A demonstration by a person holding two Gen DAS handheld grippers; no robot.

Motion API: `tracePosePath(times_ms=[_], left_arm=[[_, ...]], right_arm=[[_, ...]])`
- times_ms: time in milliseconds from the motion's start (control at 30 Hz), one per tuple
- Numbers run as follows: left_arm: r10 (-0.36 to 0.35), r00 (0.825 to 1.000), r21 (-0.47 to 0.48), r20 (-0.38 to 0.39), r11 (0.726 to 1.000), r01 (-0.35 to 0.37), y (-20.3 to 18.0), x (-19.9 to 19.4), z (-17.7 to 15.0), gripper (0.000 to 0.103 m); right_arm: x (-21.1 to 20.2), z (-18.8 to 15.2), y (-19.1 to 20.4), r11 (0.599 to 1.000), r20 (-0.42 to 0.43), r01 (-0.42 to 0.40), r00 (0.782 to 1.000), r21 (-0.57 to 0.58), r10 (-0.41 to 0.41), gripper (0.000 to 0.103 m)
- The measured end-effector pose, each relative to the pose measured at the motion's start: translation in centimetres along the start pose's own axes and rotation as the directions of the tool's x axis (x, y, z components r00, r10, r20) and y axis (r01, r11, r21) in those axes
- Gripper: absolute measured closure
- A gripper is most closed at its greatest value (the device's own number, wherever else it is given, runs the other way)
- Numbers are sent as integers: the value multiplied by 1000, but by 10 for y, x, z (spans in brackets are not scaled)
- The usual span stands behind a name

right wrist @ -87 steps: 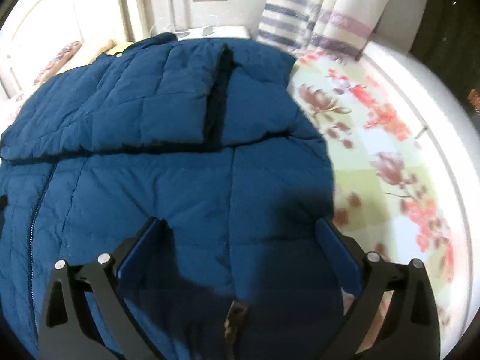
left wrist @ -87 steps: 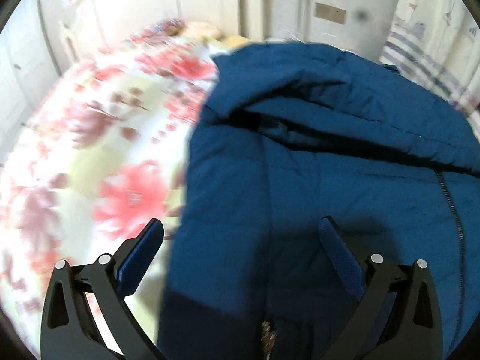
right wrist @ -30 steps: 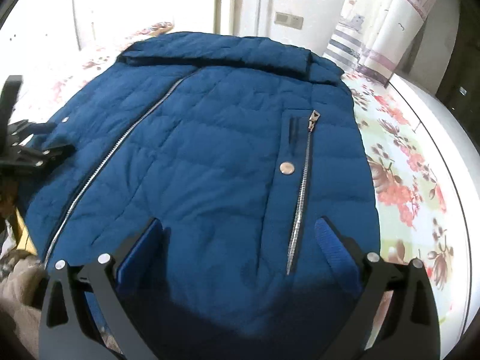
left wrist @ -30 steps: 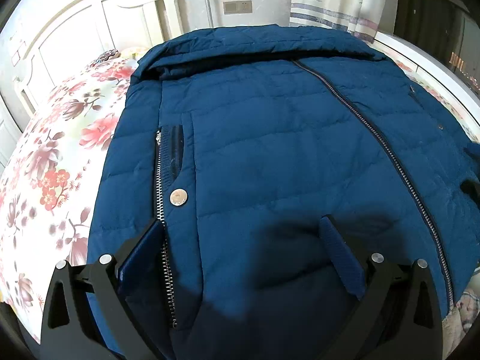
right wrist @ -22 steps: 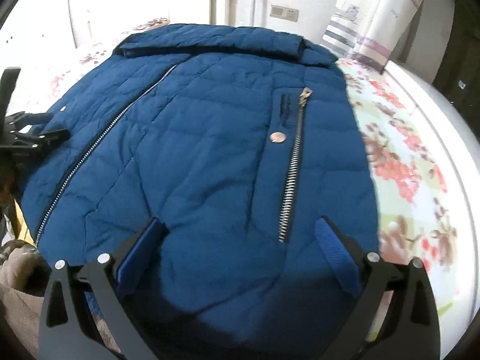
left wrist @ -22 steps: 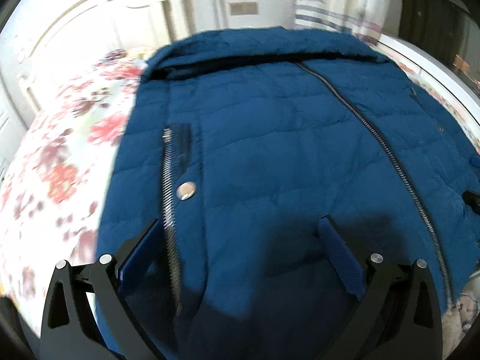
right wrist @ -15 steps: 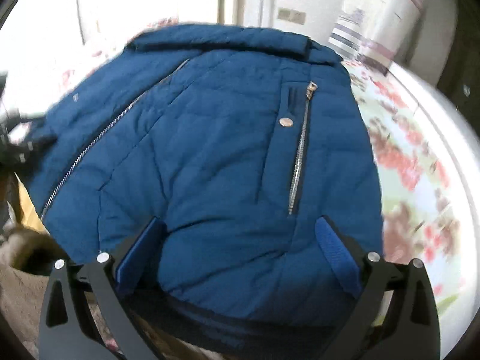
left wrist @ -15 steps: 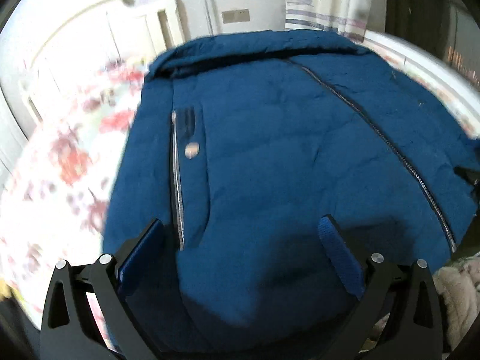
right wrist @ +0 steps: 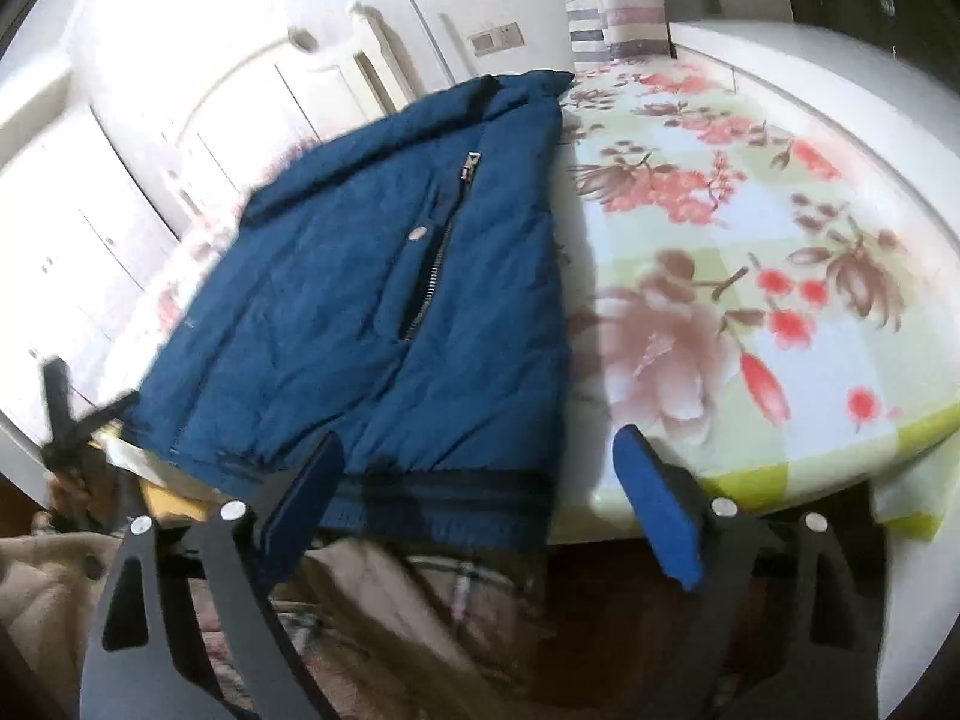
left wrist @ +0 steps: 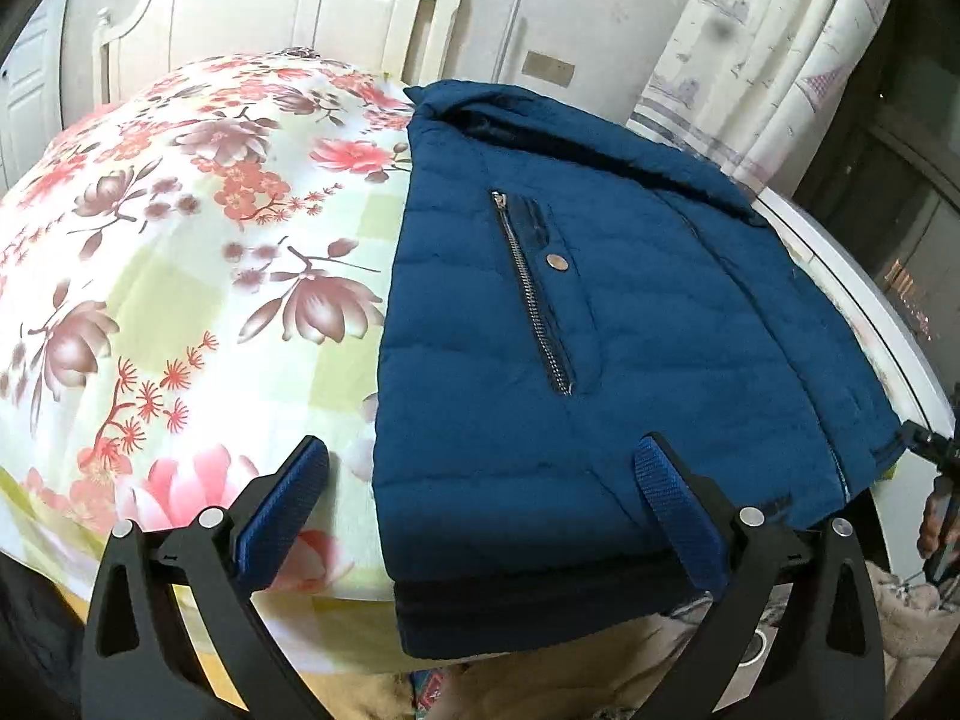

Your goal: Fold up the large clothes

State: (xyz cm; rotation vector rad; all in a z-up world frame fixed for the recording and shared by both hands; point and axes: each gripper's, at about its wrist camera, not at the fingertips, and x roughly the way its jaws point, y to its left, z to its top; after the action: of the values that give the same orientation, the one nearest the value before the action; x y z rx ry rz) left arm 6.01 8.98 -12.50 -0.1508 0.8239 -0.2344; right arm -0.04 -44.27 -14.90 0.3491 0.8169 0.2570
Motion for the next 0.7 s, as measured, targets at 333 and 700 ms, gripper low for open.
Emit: tracePosePath(times_ms=[333,700], left_arm=[[-219,976,-90,-10,972,217,8,-13,-12,15],[-387,922,-216,5,900,379,7,18,17,15]], right_arm=[[-5,-6,-19,976,-8,-160,987,148,163,40],[34,17,18,973,-57,-207,975,101,214,36]])
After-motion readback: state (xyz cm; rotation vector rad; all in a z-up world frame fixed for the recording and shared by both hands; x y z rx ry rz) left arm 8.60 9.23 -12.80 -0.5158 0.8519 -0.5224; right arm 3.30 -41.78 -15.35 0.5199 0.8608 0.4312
